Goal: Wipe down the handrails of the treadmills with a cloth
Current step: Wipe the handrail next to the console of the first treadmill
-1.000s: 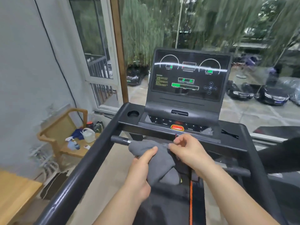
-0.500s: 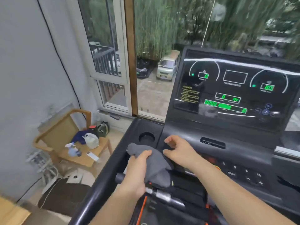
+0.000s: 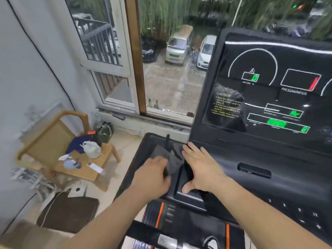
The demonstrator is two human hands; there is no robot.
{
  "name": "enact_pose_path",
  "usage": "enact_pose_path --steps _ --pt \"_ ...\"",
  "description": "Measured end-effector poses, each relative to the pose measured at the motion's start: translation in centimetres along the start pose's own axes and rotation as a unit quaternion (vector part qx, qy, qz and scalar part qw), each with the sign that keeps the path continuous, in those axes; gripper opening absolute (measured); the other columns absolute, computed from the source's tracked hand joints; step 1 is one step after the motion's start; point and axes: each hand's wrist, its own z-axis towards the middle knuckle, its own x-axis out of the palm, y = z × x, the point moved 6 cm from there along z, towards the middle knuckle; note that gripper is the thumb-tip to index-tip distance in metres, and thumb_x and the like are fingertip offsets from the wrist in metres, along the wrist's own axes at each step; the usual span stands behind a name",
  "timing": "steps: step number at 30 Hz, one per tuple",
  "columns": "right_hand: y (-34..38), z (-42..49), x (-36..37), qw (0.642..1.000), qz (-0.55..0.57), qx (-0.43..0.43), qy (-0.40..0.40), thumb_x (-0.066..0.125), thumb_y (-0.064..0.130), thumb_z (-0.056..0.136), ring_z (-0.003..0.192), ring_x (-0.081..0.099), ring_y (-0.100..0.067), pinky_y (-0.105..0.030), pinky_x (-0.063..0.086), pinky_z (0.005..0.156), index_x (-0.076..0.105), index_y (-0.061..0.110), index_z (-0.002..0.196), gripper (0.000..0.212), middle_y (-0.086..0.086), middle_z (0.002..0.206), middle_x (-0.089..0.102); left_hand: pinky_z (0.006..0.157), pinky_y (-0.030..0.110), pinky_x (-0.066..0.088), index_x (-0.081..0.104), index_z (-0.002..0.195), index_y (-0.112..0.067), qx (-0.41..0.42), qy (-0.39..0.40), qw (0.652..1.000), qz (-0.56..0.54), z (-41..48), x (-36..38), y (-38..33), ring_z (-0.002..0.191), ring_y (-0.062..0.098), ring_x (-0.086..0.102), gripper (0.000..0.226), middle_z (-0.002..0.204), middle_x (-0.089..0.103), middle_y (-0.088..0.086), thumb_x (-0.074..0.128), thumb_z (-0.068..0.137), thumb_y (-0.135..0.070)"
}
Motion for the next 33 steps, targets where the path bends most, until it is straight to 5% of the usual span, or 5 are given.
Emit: enact_pose_path --steps 16,21,25,30,33 --pt "0.4 1.0 -0.9 0.994 -0.103 0.009 0.037 0.062 0.095 0.054 0.153 -0.028 -0.017 -0.048 -0.016 0.125 0.003 0.008 0.164 0.152 -0.003 0.172 -0.008 0.084 0.038 0.048 0.058 0.134 -0.016 0.413 0.076 0.868 0.264 3.4 3.0 3.4 0.111 0.022 0.060 0.047 0.130 0.066 0.000 0.035 0.102 -0.043" --pt "0.6 1.1 -0.9 0.995 -0.092 0.011 0.034 0.067 0.092 0.053 0.154 -0.025 -0.017 -0.048 -0.015 0.125 0.011 0.009 0.164 0.150 -0.001 0.172 0.001 0.075 0.039 0.051 0.046 0.136 -0.005 0.223 0.091 0.942 0.233 2.9 4.3 -0.5 0.106 0.032 0.061 0.045 0.124 0.062 0.014 0.025 0.110 -0.035" --pt "0.5 1.3 -1.0 0.997 -0.073 0.017 0.027 0.072 0.089 0.051 0.154 -0.025 -0.014 -0.046 -0.016 0.125 0.004 0.011 0.164 0.153 0.001 0.172 -0.001 0.084 0.036 0.045 0.055 0.128 -0.004 -0.090 0.067 0.993 -0.028 5.1 2.8 -1.0 0.111 0.034 0.064 0.042 0.124 0.066 0.014 0.033 0.110 -0.035" --pt "0.4 1.4 -0.8 0.998 -0.051 0.020 0.028 0.075 0.087 0.048 0.152 -0.030 -0.011 -0.045 -0.017 0.125 -0.013 0.018 0.163 0.160 0.005 0.171 -0.010 0.098 0.041 0.050 0.057 0.117 -0.013 -0.434 -0.001 0.724 -0.536 3.0 5.1 2.4 0.109 0.032 0.063 0.039 0.120 0.066 0.010 0.050 0.101 -0.048" --pt "0.5 1.6 -0.8 0.997 -0.058 0.023 0.036 0.076 0.086 0.048 0.151 -0.031 -0.011 -0.045 -0.018 0.125 -0.011 0.016 0.163 0.160 0.006 0.171 -0.010 0.091 0.037 0.051 0.058 0.109 -0.013 -0.373 0.005 0.765 -0.524 2.4 5.9 2.0 0.104 0.027 0.065 0.027 0.107 0.068 0.004 0.054 0.103 -0.039"
